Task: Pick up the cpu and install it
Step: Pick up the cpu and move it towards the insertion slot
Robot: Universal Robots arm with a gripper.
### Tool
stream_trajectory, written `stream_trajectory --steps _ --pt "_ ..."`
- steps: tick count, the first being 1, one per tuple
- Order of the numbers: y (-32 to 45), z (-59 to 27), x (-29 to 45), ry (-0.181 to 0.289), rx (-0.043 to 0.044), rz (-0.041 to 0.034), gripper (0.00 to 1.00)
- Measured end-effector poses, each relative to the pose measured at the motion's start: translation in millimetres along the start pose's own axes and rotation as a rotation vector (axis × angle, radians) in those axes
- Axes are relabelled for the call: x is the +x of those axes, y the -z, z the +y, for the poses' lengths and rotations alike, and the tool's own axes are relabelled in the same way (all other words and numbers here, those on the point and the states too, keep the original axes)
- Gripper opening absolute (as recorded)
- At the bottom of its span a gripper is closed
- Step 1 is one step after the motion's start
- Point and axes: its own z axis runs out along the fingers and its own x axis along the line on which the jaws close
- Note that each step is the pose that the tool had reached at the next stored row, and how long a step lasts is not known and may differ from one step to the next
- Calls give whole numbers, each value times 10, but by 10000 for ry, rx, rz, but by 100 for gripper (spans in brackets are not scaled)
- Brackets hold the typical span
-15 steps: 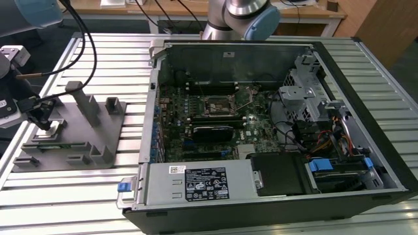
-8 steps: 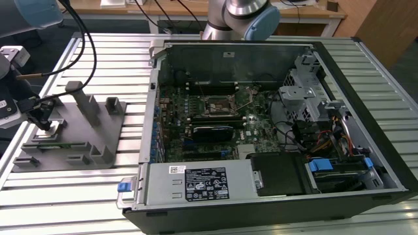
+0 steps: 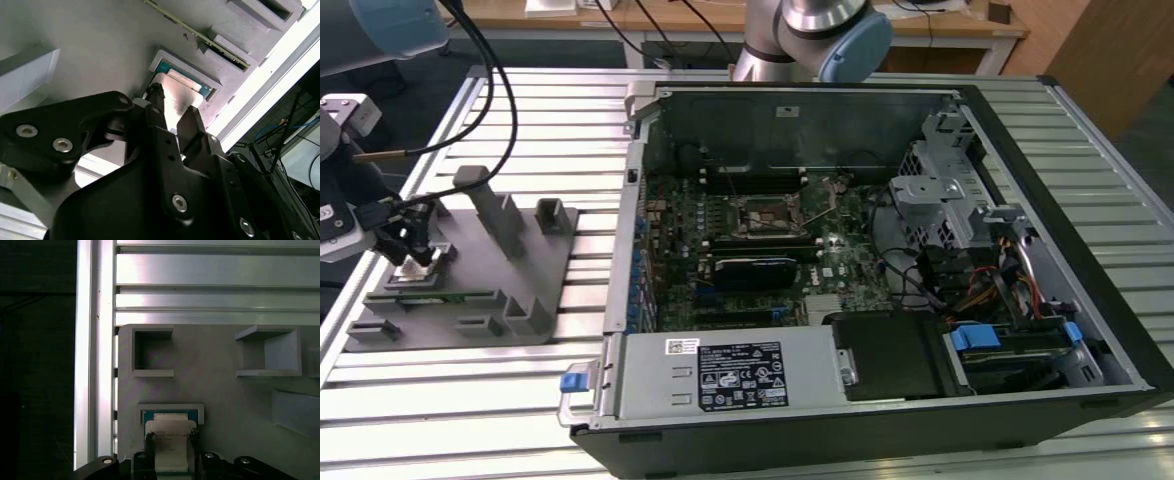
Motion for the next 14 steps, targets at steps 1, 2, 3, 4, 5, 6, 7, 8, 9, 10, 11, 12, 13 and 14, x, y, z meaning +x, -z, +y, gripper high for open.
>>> stream_trajectory --steps 1,2,3,4,5,6,7,8,9,10,11,12,13,14 --pt "0 0 0 2 0 0 41" --pt "0 0 0 2 0 0 41" --pt "0 0 0 3 0 0 47" --pt "0 0 0 4 0 0 53" --pt "0 0 0 4 0 1 53" --pt "0 0 0 6 0 1 59" --pt "0 0 0 7 0 0 59" --pt "0 0 0 7 0 0 59" --pt "-5 0 0 7 -1 -2 59" --pt "-12 -1 0 8 -2 -3 59" --pt "-17 -1 0 7 -1 0 59" --pt "-23 -1 0 8 0 1 59" --pt "-29 -2 2 7 1 1 59" --pt "-36 -3 3 8 0 1 59"
